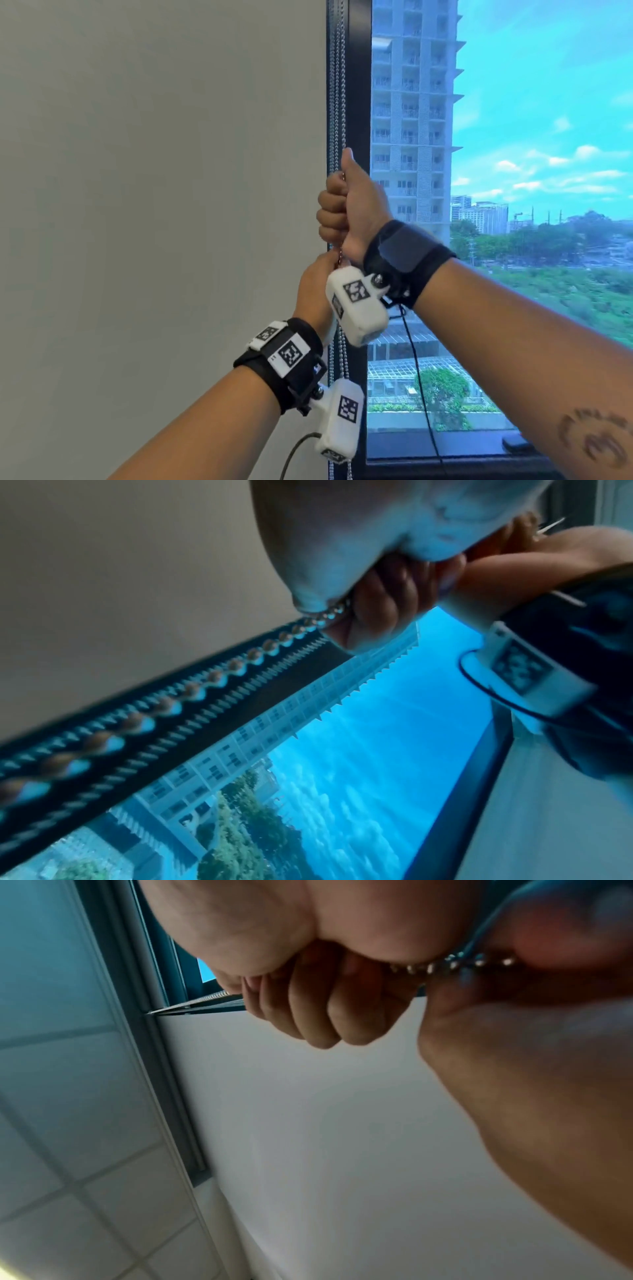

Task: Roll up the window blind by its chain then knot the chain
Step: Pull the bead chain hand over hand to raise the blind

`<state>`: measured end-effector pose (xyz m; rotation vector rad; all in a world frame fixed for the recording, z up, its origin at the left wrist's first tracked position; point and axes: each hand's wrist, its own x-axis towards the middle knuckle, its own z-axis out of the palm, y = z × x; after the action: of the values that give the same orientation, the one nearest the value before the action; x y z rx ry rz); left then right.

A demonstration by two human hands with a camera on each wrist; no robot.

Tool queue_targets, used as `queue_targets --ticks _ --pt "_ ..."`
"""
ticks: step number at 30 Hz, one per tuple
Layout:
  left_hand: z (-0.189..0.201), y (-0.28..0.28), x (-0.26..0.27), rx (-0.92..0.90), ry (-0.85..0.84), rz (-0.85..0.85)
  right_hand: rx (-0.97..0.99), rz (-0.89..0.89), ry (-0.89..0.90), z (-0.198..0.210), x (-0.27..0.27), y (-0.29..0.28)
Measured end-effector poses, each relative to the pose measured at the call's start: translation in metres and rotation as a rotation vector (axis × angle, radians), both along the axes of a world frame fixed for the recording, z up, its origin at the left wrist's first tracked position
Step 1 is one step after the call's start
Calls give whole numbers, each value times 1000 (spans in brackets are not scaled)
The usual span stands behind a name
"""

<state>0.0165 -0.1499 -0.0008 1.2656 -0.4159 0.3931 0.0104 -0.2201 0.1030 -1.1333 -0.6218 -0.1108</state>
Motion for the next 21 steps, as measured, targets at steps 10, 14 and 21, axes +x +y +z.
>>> queue_targets --ticks 10,14,21 --pt "44 55 18 68 -63 -229 48 25 7 -50 5 5" --pt "74 52 10 295 -137 -219 12 6 38 -64 5 7" --pt "94 24 -11 145 -144 -306 -4 49 111 -91 8 9"
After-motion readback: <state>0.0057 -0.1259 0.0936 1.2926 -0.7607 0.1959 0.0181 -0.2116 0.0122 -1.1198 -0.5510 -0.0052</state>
